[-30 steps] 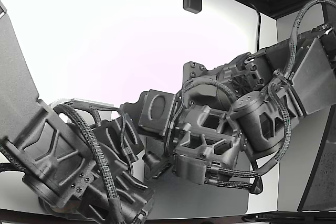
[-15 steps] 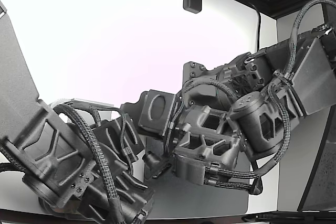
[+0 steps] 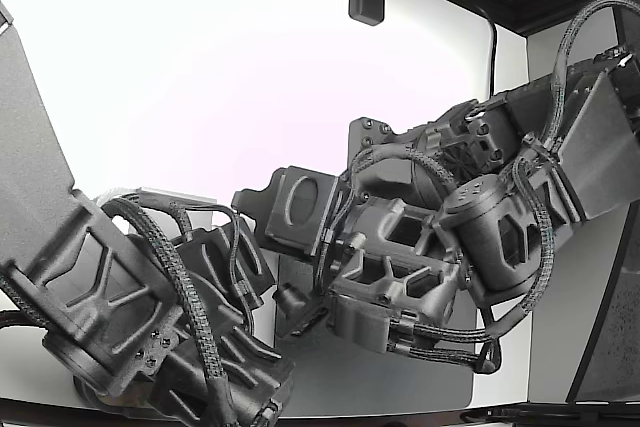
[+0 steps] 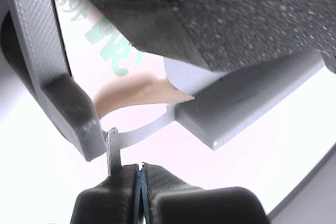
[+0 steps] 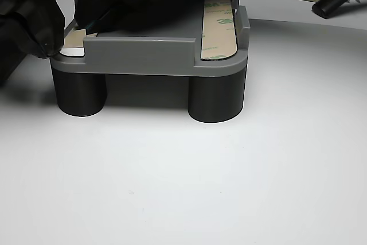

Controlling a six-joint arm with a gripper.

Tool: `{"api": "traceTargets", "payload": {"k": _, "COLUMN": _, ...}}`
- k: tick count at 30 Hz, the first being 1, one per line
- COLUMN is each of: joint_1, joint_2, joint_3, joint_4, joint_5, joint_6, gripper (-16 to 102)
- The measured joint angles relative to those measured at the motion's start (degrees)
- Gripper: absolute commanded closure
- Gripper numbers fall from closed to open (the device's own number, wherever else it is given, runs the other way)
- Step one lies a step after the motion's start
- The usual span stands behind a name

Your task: Peel off protective film from adhesive tape.

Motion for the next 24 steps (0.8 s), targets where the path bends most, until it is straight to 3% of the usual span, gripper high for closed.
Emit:
{"api": "traceTargets", "payload": {"k": 1, "joint_1": 0.00, "joint_2": 0.53, "joint_3": -0.26, "joint_4": 0.88, "joint_5": -0.09, "joint_6": 0.44, "gripper": 81}}
{"api": "traceTargets", "payload": {"k": 3, "joint_1": 0.00, "joint_2": 1.67, "joint_3": -0.79, "joint_4": 2.46, "joint_5": -0.26, "joint_6": 1.32, "gripper": 57}}
{"api": "traceTargets", "payload": {"k": 4, "joint_1": -0.09, "joint_2": 2.29, "joint_3": -1.05, "joint_4": 3.34, "joint_5": -0.35, "joint_6": 1.67, "gripper": 28}}
{"api": "traceTargets", "payload": {"k": 5, "joint_1": -0.18, "joint_2": 3.08, "joint_3": -1.49, "joint_4": 4.22, "joint_5": -0.35, "joint_6": 2.29, "gripper": 13}}
{"api": "traceTargets", "payload": {"k": 7, "joint_1": -0.53, "joint_2": 3.87, "joint_3": -2.72, "joint_4": 6.33, "joint_5": -0.44, "joint_6": 3.78, "gripper": -1}}
{"api": "traceTargets", "payload": {"k": 13, "joint_1": -1.23, "joint_2": 8.88, "joint_3": -6.15, "joint_4": 14.59, "joint_5": -0.79, "joint_6": 10.20, "gripper": 2}}
{"api": "traceTargets", "payload": {"k": 17, "joint_1": -1.23, "joint_2": 17.40, "joint_3": -1.76, "joint_4": 14.24, "joint_5": -1.05, "joint_6": 11.87, "gripper": -3}}
{"api": "traceTargets", "payload": {"k": 19, "joint_1": -1.85, "joint_2": 21.18, "joint_3": -1.32, "joint_4": 14.68, "joint_5": -2.72, "joint_6": 14.68, "gripper": -14}}
{"api": "traceTargets", "payload": {"k": 24, "joint_1": -6.24, "joint_2": 28.83, "joint_3": -2.90, "joint_4": 15.21, "joint_5": -6.50, "joint_6": 18.90, "gripper": -14}}
